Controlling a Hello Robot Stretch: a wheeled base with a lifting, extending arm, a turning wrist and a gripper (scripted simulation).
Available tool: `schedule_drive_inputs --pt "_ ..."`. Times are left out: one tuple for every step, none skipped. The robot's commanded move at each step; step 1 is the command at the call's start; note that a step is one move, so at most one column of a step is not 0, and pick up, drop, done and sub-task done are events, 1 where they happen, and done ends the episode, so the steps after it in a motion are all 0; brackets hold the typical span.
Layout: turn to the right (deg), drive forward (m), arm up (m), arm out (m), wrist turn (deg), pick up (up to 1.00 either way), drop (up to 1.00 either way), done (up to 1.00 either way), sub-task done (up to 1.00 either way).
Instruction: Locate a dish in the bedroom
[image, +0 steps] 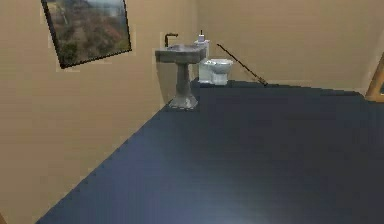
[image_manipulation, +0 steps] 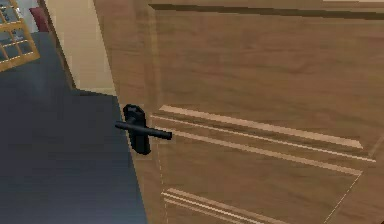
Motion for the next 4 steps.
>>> schedule_drive_inputs --pt "15.0 0.0 0.0 0.0 0.0 0.0 0.0 0.0 0.0" --pt "0.0 0.55 0.0 0.0 0.0 0.0 0.0 0.0 0.0" --pt "39.0 0.0 0.0 0.0 0.0 0.0 0.0 0.0 0.0" --pt "0.0 1.0 0.0 0.0 0.0 0.0 0.0 0.0 0.0"
